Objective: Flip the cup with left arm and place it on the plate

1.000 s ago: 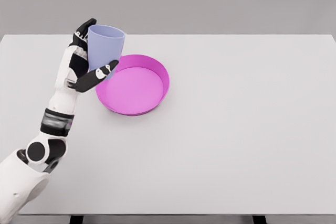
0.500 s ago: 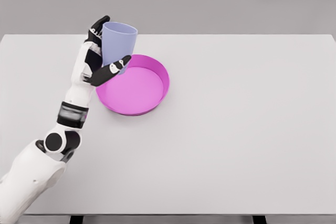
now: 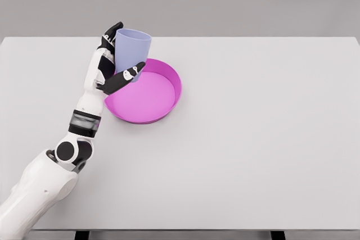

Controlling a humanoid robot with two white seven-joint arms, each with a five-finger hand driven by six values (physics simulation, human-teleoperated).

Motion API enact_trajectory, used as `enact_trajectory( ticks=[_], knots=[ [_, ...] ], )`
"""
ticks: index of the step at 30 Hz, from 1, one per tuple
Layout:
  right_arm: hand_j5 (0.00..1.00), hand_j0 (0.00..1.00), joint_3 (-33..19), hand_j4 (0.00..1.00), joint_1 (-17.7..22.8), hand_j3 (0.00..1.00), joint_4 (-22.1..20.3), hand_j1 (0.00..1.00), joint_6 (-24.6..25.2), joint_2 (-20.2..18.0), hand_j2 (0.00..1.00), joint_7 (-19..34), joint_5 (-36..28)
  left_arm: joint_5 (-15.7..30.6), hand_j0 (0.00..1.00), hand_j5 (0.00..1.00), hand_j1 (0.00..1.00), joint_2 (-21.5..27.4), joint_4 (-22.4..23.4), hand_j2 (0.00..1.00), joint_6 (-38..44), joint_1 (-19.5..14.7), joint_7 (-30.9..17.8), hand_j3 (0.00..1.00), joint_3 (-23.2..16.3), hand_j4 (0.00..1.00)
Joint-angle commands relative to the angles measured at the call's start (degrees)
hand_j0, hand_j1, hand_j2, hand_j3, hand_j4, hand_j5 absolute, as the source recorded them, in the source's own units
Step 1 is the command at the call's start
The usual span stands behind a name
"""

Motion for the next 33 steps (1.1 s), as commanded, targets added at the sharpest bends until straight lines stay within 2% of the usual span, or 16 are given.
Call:
enact_trajectory(
  ticks=[1,21,25,27,33],
  knots=[
    [1.00,1.00,0.01,1.00,0.00,1.00,0.02,1.00,0.00,0.00,1.00,0.01,0.07,-0.13,0.78,0.78,0.78,0.00,0.01,0.78,-0.07,0.00,-0.05,0.78,-0.06,0.78],
    [1.00,1.00,0.01,1.00,0.00,1.00,0.02,1.00,0.00,0.00,1.00,0.01,-0.02,-0.13,0.81,0.81,0.81,-1.32,1.15,0.81,-0.16,-2.46,-0.05,0.81,-0.41,0.81],
    [1.00,1.00,0.01,1.00,0.00,1.00,0.02,1.00,0.00,0.00,1.00,0.01,-0.02,-0.04,0.87,0.87,0.87,-1.41,1.07,0.87,-0.16,-2.46,-0.05,0.87,-0.41,0.87],
    [1.00,1.00,0.01,1.00,0.00,1.00,0.02,1.00,0.00,0.00,1.00,0.01,-0.02,-0.04,0.94,0.94,0.94,-1.41,1.06,0.94,-0.16,-2.46,-0.05,0.94,-0.41,0.94],
    [1.00,1.00,0.01,1.00,0.00,1.00,0.02,1.00,0.00,0.00,1.00,0.01,-0.02,0.05,1.00,1.00,1.00,-1.41,1.06,1.00,-0.16,-2.46,-0.05,1.00,-0.41,1.00]
  ],
)
